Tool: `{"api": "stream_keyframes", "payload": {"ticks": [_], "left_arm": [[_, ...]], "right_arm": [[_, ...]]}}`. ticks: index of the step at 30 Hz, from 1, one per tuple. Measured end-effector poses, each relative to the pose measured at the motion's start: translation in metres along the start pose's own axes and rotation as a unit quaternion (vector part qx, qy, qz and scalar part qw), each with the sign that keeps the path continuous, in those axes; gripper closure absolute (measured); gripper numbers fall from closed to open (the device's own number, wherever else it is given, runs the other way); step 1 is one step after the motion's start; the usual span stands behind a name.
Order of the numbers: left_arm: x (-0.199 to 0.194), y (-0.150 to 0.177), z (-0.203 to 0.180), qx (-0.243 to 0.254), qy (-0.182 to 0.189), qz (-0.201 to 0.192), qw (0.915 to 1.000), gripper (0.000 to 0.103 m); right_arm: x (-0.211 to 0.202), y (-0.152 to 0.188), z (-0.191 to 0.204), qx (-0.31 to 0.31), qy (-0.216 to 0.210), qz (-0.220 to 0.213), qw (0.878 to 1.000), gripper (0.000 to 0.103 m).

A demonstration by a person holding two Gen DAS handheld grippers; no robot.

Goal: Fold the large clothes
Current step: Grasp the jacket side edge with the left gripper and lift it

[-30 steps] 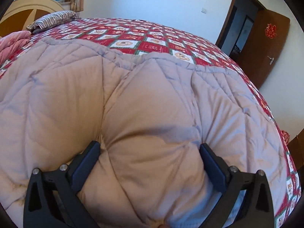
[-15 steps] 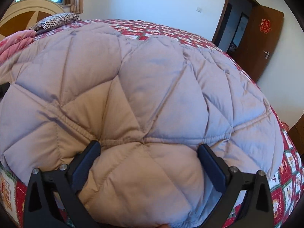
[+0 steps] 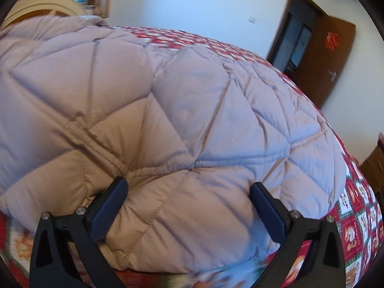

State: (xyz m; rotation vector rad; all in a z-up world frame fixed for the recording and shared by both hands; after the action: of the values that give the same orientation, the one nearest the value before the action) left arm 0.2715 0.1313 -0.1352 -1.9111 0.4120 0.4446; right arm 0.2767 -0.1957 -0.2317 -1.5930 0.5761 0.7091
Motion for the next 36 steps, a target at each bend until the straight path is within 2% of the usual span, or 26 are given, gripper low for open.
{"api": "stream_keyframes", "payload": {"ticks": [2, 4, 6, 7, 9, 13, 17, 18, 21, 24, 25, 26, 27, 29, 31, 33, 35, 36], "left_arm": [[-0.012, -0.015, 0.0, 0.01, -0.004, -0.014, 0.9998, 0.089], [-0.023, -0.027, -0.008, 0.027, -0.001, -0.027, 0.9993, 0.09], [-0.032, -0.039, -0.031, 0.058, 0.008, -0.045, 0.9973, 0.09], [-0.037, -0.044, -0.051, 0.083, 0.016, -0.055, 0.995, 0.09], [-0.039, -0.048, -0.092, 0.127, 0.027, -0.066, 0.9894, 0.09], [-0.027, -0.041, -0.177, 0.192, 0.071, -0.065, 0.9766, 0.09], [-0.002, -0.007, -0.273, 0.268, 0.116, -0.048, 0.9552, 0.09], [0.005, 0.007, -0.297, 0.29, 0.129, -0.038, 0.9476, 0.09], [0.036, 0.063, -0.357, 0.359, 0.155, -0.003, 0.9204, 0.09], [0.067, 0.131, -0.395, 0.416, 0.165, 0.057, 0.8924, 0.09], [0.072, 0.146, -0.399, 0.428, 0.166, 0.069, 0.8859, 0.09], [0.082, 0.169, -0.405, 0.454, 0.164, 0.085, 0.8719, 0.09], [0.084, 0.181, -0.406, 0.472, 0.154, 0.078, 0.8646, 0.09], [0.073, 0.194, -0.408, 0.503, 0.138, 0.037, 0.8522, 0.087], [0.061, 0.197, -0.409, 0.522, 0.129, 0.022, 0.8431, 0.081], [0.041, 0.191, -0.407, 0.529, 0.125, 0.002, 0.8396, 0.073], [0.02, 0.182, -0.406, 0.525, 0.133, -0.019, 0.8406, 0.057], [0.01, 0.175, -0.405, 0.518, 0.14, -0.024, 0.8435, 0.04]], "right_arm": [[-0.005, -0.001, 0.018, -0.017, -0.029, -0.004, 0.999, 0.0], [-0.015, -0.005, 0.021, -0.036, -0.078, 0.008, 0.996, 0.0], [-0.03, -0.011, 0.009, -0.047, -0.121, 0.017, 0.991, 0.0], [-0.044, -0.013, -0.012, -0.041, -0.136, 0.012, 0.99, 0.0], [-0.063, -0.015, -0.051, -0.019, -0.129, -0.007, 0.991, 0.0], [-0.087, -0.012, -0.175, 0.068, -0.057, -0.035, 0.995, 0.0], [-0.085, 0.0, -0.27, 0.154, 0.003, -0.029, 0.988, 0.0], [-0.084, 0.01, -0.298, 0.182, 0.012, -0.026, 0.983, 0.0], [-0.09, 0.036, -0.339, 0.232, 0.035, -0.021, 0.972, 0.0], [-0.1, 0.057, -0.352, 0.262, 0.04, -0.017, 0.964, 0.0], [-0.101, 0.062, -0.357, 0.266, 0.04, -0.016, 0.963, 0.0], [-0.1, 0.066, -0.357, 0.268, 0.038, -0.014, 0.963, 0.0], [-0.098, 0.069, -0.358, 0.269, 0.033, -0.012, 0.962, 0.0], [-0.096, 0.074, -0.364, 0.27, 0.026, -0.011, 0.962, 0.0], [-0.094, 0.073, -0.366, 0.267, 0.021, -0.012, 0.964, 0.0], [-0.094, 0.071, -0.366, 0.264, 0.024, -0.018, 0.964, 0.0], [-0.092, 0.07, -0.368, 0.264, 0.025, -0.018, 0.964, 0.0], [-0.092, 0.068, -0.369, 0.265, 0.027, -0.019, 0.964, 0.0]]}}
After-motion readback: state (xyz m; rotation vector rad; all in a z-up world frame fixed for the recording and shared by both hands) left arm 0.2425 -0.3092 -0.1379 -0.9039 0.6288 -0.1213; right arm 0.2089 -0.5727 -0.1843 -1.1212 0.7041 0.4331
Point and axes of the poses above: each gripper's, at about its wrist camera, not at the fingertips, and x roughly the way its jaws point, z to its left, y to its underside, the point moved 1 cm from there along x, roughly the way its jaws point, and after that the axes turned 10 degrees about -y, right-handed, at the moved point
